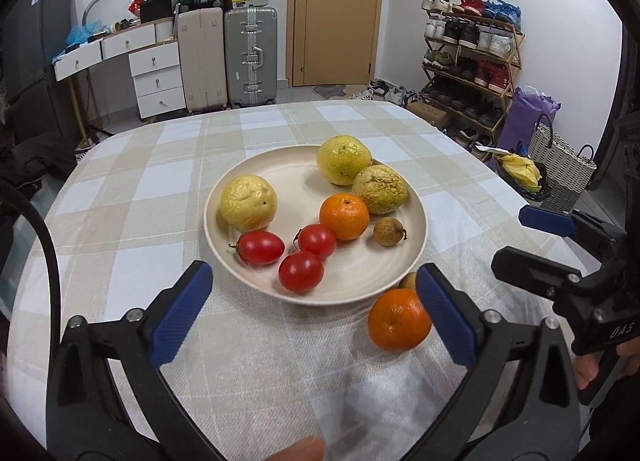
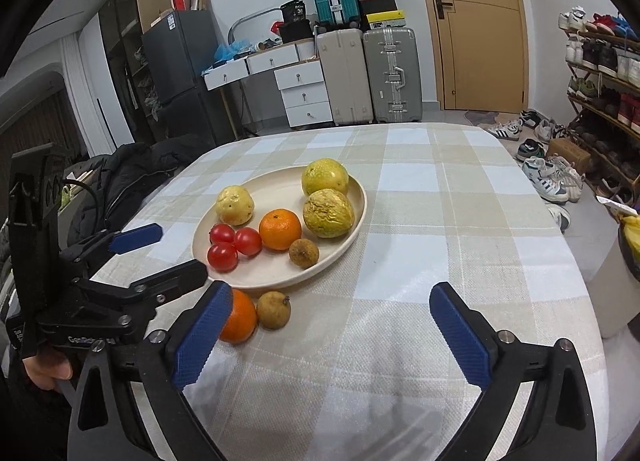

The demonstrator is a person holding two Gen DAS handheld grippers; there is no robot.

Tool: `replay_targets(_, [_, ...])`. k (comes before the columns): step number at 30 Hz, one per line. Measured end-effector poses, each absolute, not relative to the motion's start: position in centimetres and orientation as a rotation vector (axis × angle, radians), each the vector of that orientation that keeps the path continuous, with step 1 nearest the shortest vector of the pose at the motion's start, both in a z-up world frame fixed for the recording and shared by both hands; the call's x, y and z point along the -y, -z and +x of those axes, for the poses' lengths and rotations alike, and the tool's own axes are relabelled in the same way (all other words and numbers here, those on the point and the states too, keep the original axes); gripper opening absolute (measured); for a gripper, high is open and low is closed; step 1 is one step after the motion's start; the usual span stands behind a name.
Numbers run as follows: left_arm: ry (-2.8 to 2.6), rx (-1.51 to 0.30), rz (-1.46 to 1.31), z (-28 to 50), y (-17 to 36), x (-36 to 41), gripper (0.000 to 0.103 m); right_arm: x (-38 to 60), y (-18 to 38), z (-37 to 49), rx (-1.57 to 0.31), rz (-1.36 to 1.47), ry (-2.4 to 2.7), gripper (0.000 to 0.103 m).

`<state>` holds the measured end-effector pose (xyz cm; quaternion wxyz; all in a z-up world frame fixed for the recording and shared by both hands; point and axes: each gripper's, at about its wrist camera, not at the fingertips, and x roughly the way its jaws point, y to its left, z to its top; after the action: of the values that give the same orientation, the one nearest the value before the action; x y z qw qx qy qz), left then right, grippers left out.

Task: Organize fruits
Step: 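Withdraw both tools and approach the last mandarin and brown fruit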

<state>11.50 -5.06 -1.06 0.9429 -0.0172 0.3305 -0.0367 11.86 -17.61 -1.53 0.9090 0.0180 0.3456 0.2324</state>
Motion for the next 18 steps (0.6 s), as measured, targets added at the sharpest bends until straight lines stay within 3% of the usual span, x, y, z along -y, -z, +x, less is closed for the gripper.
replay_targets(18, [0.024,-0.662,-0.057,8.3,0.9,2.4,0.102,14.4,2.3,12.3,-0.771,-0.122,-0.501,0.103])
